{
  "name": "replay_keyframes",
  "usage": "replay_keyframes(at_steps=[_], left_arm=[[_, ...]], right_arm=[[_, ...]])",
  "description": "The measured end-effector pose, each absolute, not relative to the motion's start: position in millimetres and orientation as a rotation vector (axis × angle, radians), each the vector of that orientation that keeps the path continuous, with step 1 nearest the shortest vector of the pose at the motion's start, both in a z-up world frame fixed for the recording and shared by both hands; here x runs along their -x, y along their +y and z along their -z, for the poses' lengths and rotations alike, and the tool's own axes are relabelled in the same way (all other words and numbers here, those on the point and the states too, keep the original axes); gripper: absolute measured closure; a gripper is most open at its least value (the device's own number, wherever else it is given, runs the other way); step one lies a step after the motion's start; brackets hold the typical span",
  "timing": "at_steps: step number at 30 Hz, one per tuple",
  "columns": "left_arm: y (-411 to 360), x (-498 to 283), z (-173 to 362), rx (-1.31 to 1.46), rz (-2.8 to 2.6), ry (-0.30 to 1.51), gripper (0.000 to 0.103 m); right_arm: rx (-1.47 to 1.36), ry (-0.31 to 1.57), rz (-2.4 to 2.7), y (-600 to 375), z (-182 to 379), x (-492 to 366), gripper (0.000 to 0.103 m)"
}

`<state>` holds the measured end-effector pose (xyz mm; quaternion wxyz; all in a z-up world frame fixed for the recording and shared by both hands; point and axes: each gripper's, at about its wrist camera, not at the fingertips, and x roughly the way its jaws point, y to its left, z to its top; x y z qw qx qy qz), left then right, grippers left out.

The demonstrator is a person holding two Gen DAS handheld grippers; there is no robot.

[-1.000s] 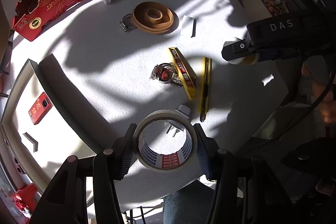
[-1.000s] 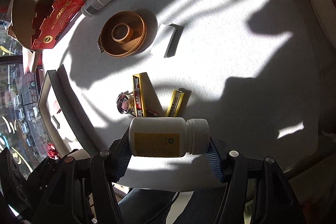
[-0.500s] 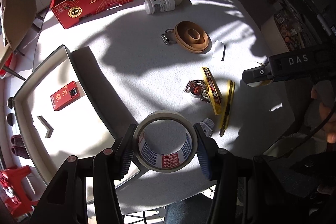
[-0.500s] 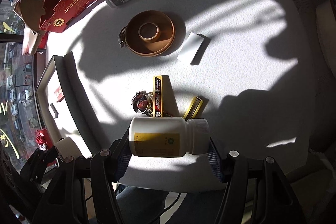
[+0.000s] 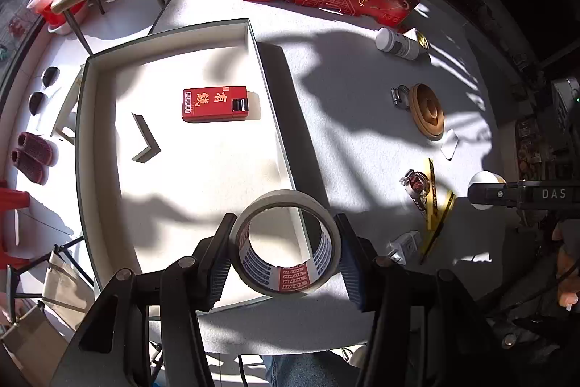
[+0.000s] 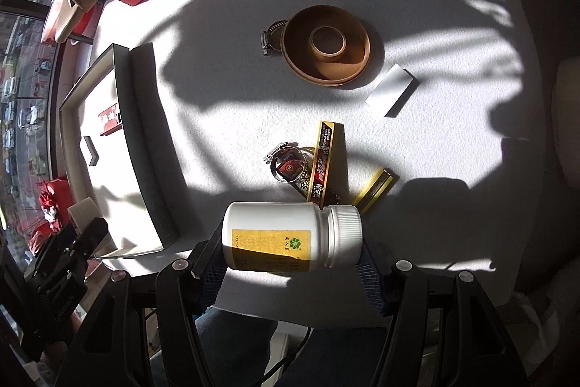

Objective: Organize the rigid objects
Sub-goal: 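Carry the tape roll in the left tool and bottle in the right tool over the tray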

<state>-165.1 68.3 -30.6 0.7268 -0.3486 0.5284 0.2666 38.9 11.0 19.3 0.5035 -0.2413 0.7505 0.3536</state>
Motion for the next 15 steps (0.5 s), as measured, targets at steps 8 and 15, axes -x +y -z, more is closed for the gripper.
replay_keyframes(at_steps=[8, 15], left_arm=[[80.0, 212.4, 41.9, 0.858, -0.667, 1.155, 0.047], [85.7, 232.0, 45.7, 0.890, -0.717, 1.155, 0.047]], right_arm=[[0.724, 1.735, -1.084, 68.2, -35.9, 18.2, 0.039], [0.785, 1.721, -1.195, 99.7, -38.8, 59.9, 0.039]])
